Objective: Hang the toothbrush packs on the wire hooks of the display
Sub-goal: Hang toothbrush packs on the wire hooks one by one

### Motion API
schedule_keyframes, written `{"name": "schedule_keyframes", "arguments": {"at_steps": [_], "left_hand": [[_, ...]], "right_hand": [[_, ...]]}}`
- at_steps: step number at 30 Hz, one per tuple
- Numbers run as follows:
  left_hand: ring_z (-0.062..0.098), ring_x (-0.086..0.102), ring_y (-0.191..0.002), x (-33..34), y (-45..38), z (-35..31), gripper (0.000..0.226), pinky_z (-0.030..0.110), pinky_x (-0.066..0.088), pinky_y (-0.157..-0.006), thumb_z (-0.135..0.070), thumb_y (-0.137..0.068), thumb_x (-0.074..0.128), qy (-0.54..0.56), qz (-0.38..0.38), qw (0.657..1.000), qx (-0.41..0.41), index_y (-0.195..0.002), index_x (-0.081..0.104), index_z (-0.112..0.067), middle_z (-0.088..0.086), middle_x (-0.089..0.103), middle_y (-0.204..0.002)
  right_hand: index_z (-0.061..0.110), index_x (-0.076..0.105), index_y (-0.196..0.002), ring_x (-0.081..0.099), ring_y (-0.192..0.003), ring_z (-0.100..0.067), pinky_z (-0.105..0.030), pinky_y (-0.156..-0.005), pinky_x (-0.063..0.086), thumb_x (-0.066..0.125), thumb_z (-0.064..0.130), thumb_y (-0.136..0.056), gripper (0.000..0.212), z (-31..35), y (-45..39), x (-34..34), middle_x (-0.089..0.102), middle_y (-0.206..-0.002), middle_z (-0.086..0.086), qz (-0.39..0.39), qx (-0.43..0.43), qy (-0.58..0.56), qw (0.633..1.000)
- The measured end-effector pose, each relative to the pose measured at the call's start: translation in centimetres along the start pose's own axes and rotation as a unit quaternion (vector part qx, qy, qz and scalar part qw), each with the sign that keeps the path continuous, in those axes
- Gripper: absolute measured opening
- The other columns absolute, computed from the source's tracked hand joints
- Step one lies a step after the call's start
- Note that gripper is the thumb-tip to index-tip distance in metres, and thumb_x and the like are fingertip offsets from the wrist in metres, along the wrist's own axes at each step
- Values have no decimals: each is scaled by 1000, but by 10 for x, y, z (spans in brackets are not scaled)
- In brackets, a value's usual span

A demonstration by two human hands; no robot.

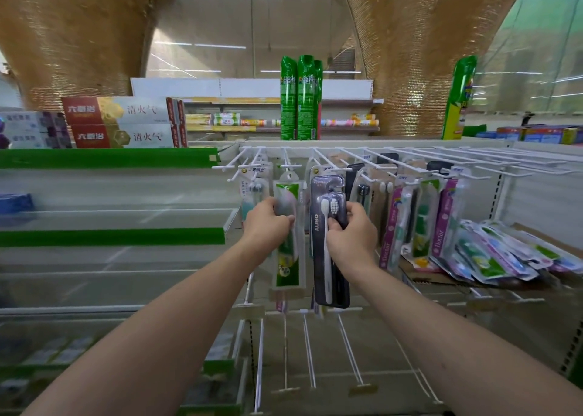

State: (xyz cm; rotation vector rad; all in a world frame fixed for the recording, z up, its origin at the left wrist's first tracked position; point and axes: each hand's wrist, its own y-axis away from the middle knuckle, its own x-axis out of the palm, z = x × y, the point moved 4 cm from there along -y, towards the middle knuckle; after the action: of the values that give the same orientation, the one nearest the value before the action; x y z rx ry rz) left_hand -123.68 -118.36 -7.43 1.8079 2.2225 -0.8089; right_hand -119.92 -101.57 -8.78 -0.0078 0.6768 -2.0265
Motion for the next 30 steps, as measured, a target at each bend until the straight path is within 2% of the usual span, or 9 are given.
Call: {"name": "schedule_keyframes", "arguments": {"at_steps": [10,13,17,20,26,30], "left_hand": [[24,64,-107,6,-7,4,41,45,57,-96,-18,-97,67,27,9,1000,-13,-136,55,-15,5,64,-122],[26,62,-112,7,-12,8,47,44,55,-96,-19,-98,66,7,10,1000,-18,-143,52,-15,7,61,-132],[28,58,-122,9,-20,13,54,50,52,-104,-22,-97,67,-3,11,1000,-26,-148,49,-17,7,56,-143],[27,58,-121,11,-32,14,52,49,53,-104,-23,-97,68,5,3,999,-45,-146,50,-19,7,55,-142],[22,59,-100,23,-64,9,42,44,56,-97,-25,-100,63,-32,2,998,-54,-140,53,-15,8,61,-132],[29,61,-112,25,-80,12,40,47,52,-102,-23,-101,63,-36,8,998,-47,-138,55,-12,12,62,-131]], "right_hand": [[22,61,-110,65,-92,-24,-48,-87,54,63,15,-93,18,3,1,3,70,-95,3,4,2,-9,1000],[25,58,-102,64,-89,-21,-39,-82,52,63,13,-94,15,4,0,4,67,-89,7,8,-5,-9,1000],[25,58,-104,62,-87,-19,-31,-76,44,63,13,-95,16,4,-3,8,65,-88,9,13,-6,-13,1000],[24,60,-110,63,-88,-19,-34,-78,49,63,13,-95,19,2,-7,12,66,-89,9,17,-4,-10,1000],[21,61,-113,64,-88,-18,-36,-79,51,63,14,-96,19,-4,-18,16,68,-92,7,28,-4,2,1000],[22,61,-115,65,-92,-20,-39,-84,53,64,15,-95,21,-7,-27,19,69,-94,6,26,-3,14,1000]]}}
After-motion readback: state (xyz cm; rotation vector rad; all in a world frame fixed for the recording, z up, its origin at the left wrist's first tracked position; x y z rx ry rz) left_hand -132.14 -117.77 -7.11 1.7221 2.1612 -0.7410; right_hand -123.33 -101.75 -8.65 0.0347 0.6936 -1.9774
